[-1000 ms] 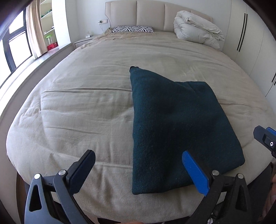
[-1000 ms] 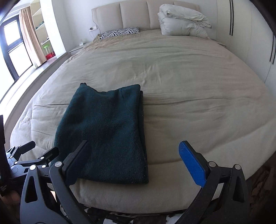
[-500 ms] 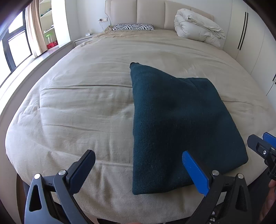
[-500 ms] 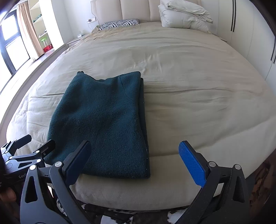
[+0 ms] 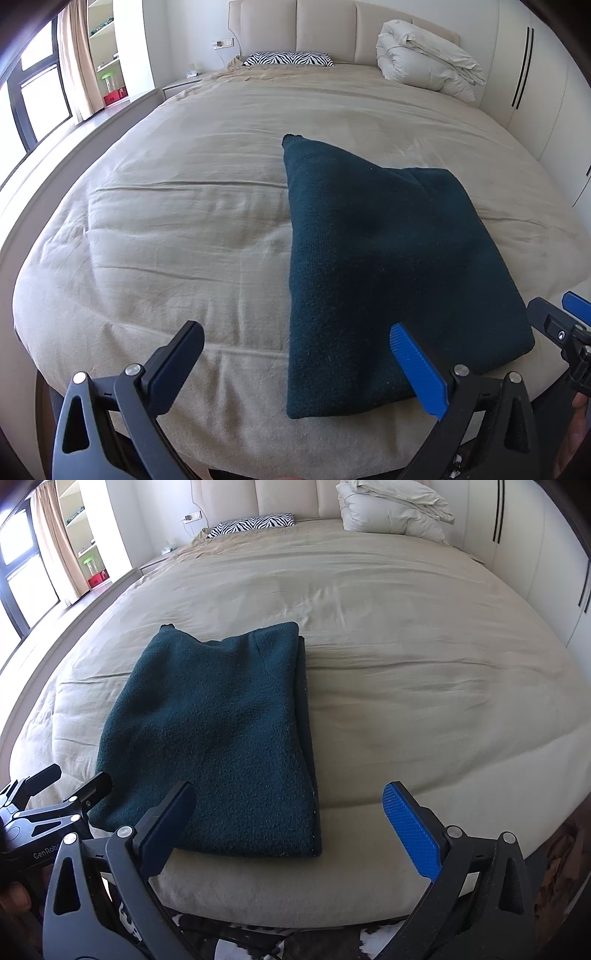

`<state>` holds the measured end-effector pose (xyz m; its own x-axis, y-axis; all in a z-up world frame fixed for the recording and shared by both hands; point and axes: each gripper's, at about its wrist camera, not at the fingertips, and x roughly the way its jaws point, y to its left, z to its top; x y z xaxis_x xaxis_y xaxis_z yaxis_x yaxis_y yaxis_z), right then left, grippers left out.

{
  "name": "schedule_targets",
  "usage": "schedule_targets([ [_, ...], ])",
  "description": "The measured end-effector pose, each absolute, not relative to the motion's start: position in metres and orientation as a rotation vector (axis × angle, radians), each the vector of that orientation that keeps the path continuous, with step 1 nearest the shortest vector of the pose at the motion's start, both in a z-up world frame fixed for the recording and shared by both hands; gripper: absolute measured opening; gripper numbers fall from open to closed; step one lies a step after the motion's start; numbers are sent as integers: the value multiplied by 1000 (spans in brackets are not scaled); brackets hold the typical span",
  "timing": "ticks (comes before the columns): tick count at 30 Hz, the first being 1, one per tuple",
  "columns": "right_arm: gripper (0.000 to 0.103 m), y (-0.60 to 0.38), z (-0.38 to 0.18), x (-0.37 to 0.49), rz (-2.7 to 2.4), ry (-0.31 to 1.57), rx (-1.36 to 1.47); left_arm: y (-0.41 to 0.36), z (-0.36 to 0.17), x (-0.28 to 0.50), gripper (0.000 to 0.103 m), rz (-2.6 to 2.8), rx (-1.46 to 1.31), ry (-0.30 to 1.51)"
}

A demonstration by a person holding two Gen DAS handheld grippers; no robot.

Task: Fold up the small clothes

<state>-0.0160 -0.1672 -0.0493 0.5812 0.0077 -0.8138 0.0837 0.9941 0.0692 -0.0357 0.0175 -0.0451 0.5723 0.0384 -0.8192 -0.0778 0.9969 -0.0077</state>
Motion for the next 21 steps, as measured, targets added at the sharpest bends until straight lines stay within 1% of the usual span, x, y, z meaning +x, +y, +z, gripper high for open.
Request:
schedule_targets([
  [21,103,-163,-54,-15,-56,962,106,19,-49,-38,103,78,-46,968],
])
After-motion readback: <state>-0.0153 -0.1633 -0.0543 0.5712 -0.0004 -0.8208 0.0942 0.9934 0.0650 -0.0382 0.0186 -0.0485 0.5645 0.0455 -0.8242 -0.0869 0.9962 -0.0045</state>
